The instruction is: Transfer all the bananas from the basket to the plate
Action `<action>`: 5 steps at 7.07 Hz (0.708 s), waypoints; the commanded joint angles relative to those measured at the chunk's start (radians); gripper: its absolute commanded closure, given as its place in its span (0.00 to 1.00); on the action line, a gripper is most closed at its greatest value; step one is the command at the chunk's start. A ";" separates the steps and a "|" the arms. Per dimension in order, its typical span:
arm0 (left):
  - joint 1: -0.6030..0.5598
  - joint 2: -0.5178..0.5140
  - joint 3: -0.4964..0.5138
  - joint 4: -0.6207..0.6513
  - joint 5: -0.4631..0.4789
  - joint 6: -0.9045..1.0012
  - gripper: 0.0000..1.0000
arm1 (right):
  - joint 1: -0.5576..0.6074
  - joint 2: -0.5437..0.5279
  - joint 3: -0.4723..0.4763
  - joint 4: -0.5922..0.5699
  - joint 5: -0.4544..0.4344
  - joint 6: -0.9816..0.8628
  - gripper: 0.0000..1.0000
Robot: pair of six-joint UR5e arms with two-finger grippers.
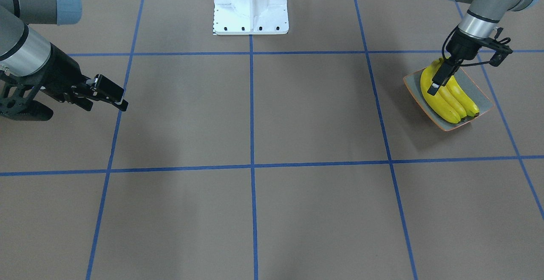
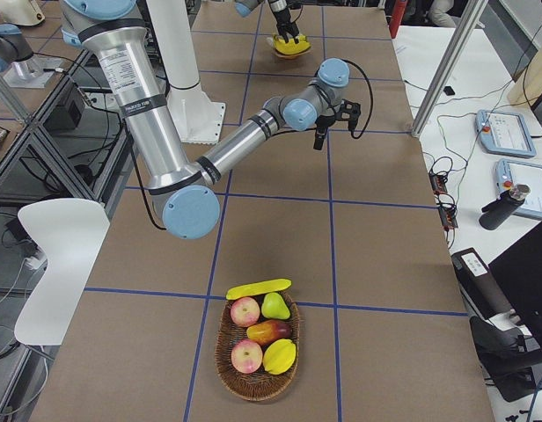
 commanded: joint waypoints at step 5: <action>-0.346 -0.307 -0.015 0.580 -0.318 0.530 0.00 | 0.108 -0.186 -0.005 -0.001 -0.060 -0.326 0.00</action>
